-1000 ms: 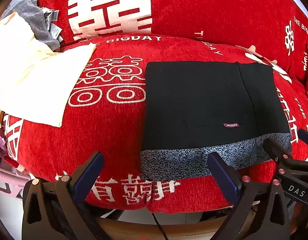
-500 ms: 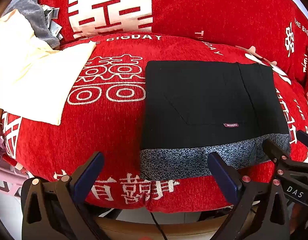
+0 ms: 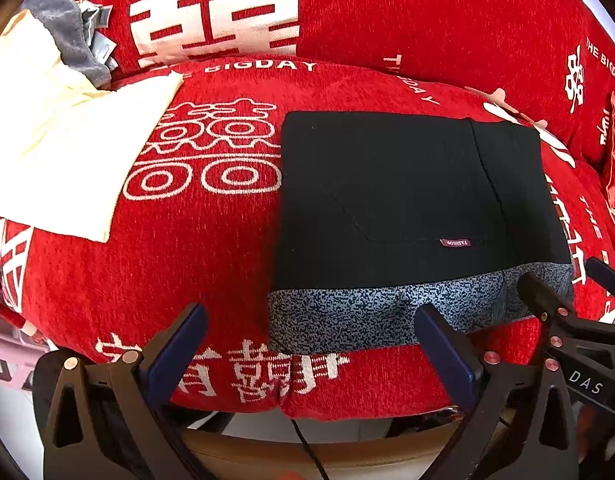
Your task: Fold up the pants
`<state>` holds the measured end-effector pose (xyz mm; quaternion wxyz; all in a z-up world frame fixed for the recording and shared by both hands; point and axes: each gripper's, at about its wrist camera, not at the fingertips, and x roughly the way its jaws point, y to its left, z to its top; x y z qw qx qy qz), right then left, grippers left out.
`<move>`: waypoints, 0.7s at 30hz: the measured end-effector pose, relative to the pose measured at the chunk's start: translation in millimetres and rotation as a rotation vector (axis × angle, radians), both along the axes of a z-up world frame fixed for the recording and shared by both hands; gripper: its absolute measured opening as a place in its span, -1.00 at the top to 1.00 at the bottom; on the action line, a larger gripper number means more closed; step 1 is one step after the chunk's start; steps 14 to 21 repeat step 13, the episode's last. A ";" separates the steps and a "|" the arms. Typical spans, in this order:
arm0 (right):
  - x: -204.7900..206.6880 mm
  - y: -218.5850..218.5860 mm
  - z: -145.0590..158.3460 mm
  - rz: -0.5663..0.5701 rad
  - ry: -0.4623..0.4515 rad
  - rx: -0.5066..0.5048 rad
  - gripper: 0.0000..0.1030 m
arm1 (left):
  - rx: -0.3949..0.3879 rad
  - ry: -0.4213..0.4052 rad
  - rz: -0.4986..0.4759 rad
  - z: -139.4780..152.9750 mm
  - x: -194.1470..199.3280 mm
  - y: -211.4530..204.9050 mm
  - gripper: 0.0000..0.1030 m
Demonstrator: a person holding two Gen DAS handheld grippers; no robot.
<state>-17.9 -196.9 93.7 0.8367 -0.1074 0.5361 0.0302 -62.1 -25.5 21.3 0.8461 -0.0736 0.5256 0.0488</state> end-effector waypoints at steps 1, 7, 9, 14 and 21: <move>0.1 0.4 0.4 0.002 0.000 0.000 -1.00 | -0.004 0.001 0.001 -0.6 -0.1 0.8 -1.00; -0.3 1.8 1.4 0.003 -0.001 -0.001 -1.00 | -0.028 0.010 0.031 -2.6 -1.8 5.8 -1.00; -0.5 2.2 1.7 0.002 0.001 -0.001 -1.00 | -0.034 0.012 0.030 -3.2 -1.7 6.8 -1.00; -3.0 2.0 -1.8 0.005 0.014 -0.005 -1.00 | -0.011 0.023 0.034 -8.8 -3.9 7.0 -1.00; -3.0 2.0 -1.8 0.005 0.014 -0.005 -1.00 | -0.011 0.023 0.034 -8.8 -3.9 7.0 -1.00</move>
